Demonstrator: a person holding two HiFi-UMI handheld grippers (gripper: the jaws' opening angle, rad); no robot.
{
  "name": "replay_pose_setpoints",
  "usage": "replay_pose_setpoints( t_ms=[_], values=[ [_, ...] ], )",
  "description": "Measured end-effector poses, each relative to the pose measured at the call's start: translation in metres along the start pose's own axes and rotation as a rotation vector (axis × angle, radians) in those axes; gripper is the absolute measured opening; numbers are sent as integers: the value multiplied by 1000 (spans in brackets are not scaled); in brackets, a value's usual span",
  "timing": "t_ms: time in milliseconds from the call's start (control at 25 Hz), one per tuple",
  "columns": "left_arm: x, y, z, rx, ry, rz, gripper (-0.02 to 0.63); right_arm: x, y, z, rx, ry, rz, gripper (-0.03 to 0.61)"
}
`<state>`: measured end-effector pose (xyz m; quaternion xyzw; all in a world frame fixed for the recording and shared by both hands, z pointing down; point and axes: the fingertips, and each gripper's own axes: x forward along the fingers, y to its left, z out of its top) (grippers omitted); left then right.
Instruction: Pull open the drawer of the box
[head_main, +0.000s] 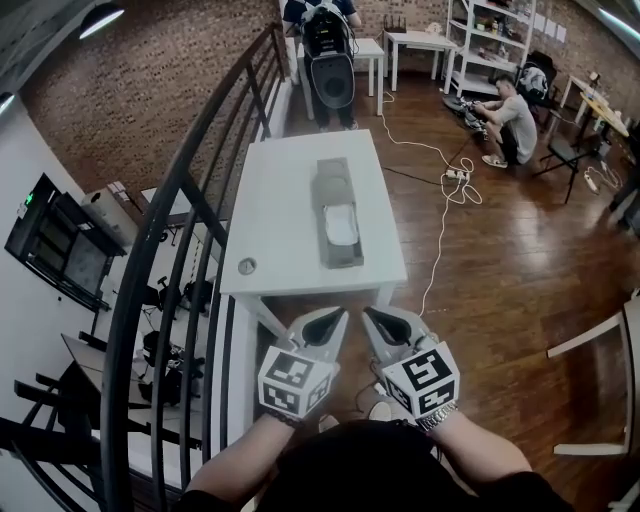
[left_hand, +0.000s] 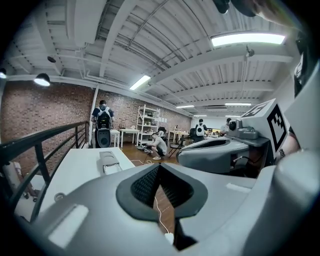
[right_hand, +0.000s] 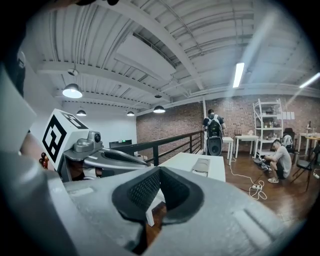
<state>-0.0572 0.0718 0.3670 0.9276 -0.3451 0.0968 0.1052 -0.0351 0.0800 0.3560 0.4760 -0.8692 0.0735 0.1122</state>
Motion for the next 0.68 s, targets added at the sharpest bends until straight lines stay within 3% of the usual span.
replay_pose_setpoints(
  t_ms=[680],
  values=[
    [-9, -1, -2, 0, -11, -17, 14, -4, 8, 3, -10, 0, -32, -9]
  ],
)
